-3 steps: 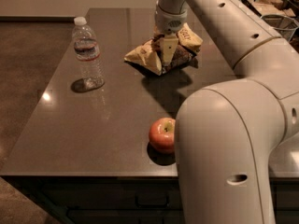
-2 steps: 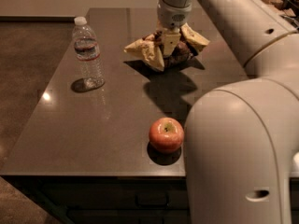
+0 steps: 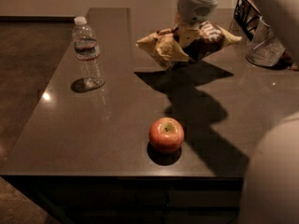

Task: Move brown chip bag near apple

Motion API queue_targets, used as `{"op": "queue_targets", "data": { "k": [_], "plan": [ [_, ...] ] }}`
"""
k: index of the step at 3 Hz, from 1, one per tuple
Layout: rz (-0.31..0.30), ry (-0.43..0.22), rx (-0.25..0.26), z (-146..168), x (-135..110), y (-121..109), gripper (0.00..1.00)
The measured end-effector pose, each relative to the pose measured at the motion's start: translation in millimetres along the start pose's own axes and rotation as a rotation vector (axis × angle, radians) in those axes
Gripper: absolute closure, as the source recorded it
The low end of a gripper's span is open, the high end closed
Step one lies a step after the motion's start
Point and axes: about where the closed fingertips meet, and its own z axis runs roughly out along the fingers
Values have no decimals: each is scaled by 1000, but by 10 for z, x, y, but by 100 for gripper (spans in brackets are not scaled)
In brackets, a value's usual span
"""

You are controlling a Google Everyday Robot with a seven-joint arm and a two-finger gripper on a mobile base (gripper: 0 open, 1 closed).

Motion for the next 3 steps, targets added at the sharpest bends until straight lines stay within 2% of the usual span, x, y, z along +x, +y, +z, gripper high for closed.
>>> {"op": "queue_targets", "data": {
  "k": [1, 2, 3],
  "plan": [
    [36, -13, -11, -192, 126, 406, 100],
    [47, -27, -31, -323, 230, 813, 100],
    [36, -47, -54, -399, 353, 1136, 85]
  ]
}}
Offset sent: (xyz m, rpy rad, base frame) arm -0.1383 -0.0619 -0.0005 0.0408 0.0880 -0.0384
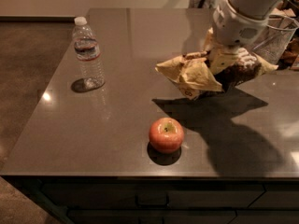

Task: Move brown chip bag near apple

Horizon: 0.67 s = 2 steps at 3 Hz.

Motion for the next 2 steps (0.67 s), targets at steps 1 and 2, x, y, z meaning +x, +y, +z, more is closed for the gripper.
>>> {"op": "queue_targets", "data": {
  "k": [1, 2],
  "plan": [
    [-27, -19, -29, -25, 118, 249, 62],
    [-48, -43, -59, -19, 196, 458, 39]
  ]
}}
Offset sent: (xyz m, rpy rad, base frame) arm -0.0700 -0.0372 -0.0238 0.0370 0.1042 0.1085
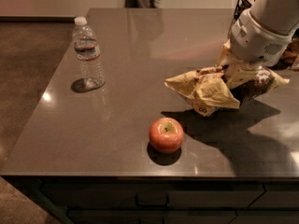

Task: Move brown chip bag near apple

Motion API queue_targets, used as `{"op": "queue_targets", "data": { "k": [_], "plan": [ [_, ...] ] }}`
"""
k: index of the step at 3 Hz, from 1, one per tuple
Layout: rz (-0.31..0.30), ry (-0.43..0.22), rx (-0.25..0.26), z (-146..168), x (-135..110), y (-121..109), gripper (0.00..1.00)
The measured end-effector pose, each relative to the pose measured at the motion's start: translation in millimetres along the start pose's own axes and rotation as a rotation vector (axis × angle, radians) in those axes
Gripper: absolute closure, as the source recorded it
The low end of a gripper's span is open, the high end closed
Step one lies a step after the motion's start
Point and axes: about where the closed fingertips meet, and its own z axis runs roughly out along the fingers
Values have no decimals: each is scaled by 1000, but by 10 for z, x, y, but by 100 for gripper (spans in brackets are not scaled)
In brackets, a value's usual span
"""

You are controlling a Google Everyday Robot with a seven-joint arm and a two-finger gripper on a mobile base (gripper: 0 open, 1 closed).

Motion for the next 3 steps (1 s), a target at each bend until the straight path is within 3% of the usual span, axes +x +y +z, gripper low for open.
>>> {"op": "queue_targets", "data": {
  "k": [1, 2, 3],
  "plan": [
    [-16, -32, -15, 24, -16, 171, 16],
    [-18, -33, -7, 27, -26, 155, 0],
    [-18, -33, -7, 26, -26, 154, 0]
  ]
}}
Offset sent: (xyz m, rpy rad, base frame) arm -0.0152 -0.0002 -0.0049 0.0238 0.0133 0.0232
